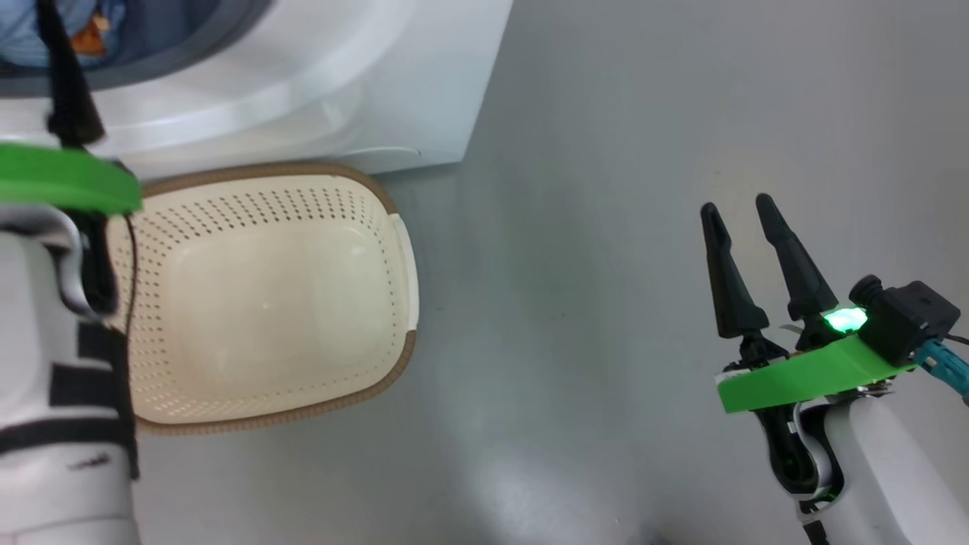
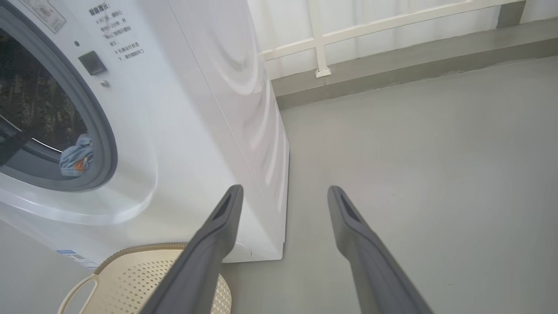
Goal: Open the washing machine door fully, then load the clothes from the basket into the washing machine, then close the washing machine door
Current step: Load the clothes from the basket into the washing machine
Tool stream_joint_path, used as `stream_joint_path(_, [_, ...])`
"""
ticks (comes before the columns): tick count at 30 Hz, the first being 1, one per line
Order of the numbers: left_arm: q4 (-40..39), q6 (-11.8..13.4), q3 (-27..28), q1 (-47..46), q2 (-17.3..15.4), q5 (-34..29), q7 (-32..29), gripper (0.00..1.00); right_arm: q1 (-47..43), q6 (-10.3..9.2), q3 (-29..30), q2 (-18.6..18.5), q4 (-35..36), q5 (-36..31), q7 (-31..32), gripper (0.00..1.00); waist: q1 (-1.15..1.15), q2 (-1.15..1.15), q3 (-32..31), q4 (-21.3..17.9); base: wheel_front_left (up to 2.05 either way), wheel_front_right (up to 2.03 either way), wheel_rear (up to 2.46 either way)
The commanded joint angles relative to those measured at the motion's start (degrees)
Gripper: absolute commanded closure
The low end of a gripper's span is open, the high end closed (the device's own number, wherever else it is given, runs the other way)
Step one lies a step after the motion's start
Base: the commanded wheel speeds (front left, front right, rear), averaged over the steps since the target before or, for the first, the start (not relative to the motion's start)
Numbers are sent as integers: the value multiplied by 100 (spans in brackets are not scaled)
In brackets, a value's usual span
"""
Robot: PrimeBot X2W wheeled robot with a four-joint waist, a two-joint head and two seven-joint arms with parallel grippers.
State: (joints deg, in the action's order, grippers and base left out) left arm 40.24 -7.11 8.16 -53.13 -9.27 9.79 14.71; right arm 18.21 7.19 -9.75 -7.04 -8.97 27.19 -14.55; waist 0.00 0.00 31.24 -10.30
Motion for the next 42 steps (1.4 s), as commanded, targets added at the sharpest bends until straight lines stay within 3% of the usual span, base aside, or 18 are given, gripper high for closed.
stream_joint_path(1, [-218, -17, 97, 262, -164, -130, 29, 0, -162, 30, -59, -85, 93, -31, -45, 0, 0, 0, -262, 194, 0, 0, 0])
stream_joint_path(18, [-1188, -35, -10, 2324, 395, -428, 29, 0, -782, 30, 125, -488, -49, -15, -45, 0, 0, 0, -1359, 741, 0, 0, 0])
stream_joint_path(42, [-2084, -37, 104, 4292, 570, -278, 29, 0, -1567, 30, 177, -632, -93, 48, -45, 0, 0, 0, -2386, 702, 0, 0, 0])
